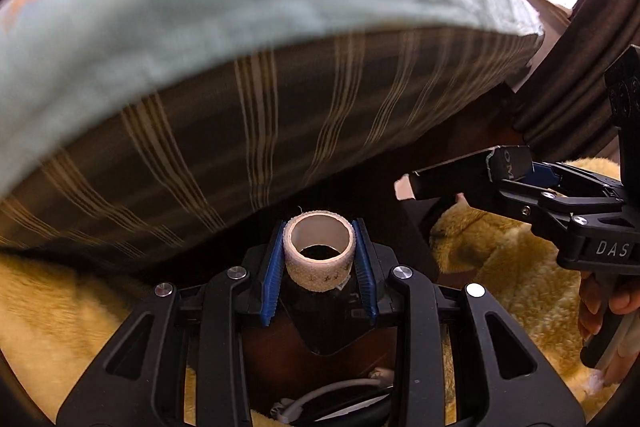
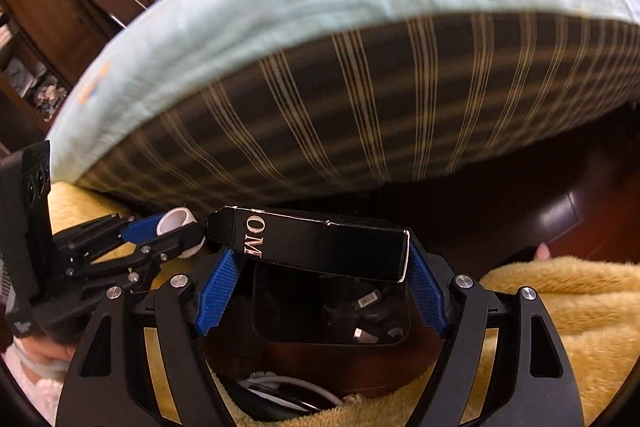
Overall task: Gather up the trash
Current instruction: 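Lower both tools into the bin and release the tape roll and black box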
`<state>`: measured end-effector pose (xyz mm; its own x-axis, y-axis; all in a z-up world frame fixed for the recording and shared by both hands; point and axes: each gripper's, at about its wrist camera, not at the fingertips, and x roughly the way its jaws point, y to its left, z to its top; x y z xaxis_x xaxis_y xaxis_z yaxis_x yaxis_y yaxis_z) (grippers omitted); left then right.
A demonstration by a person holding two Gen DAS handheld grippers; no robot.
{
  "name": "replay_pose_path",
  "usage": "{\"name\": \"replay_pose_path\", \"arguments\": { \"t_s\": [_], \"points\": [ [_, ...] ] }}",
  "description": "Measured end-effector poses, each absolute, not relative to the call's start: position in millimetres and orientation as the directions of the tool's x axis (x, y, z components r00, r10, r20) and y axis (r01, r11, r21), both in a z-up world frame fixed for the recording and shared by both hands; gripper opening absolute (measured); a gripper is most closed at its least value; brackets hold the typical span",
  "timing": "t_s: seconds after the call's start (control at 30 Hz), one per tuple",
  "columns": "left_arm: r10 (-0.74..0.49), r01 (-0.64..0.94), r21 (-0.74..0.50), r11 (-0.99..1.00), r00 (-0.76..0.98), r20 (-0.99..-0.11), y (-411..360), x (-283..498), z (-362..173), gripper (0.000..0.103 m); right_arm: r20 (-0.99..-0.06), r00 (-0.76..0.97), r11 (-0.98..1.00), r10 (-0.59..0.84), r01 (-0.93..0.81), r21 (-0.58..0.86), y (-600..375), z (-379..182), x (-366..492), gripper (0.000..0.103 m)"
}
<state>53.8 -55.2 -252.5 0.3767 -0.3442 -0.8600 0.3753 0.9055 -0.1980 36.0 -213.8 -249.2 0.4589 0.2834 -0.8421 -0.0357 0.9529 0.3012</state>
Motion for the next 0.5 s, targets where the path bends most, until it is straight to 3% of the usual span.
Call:
{"name": "replay_pose_path", "arguments": {
  "t_s": [0.5],
  "points": [
    [-0.314,0.350,-0.211,0.913,0.271,-0.910,-68.6,62.9,-300.5,0.032,-0.875,0.366,0.937,0.317,0.023,0.349,-210.7,-301.1,56.5,0.077]
  ]
}}
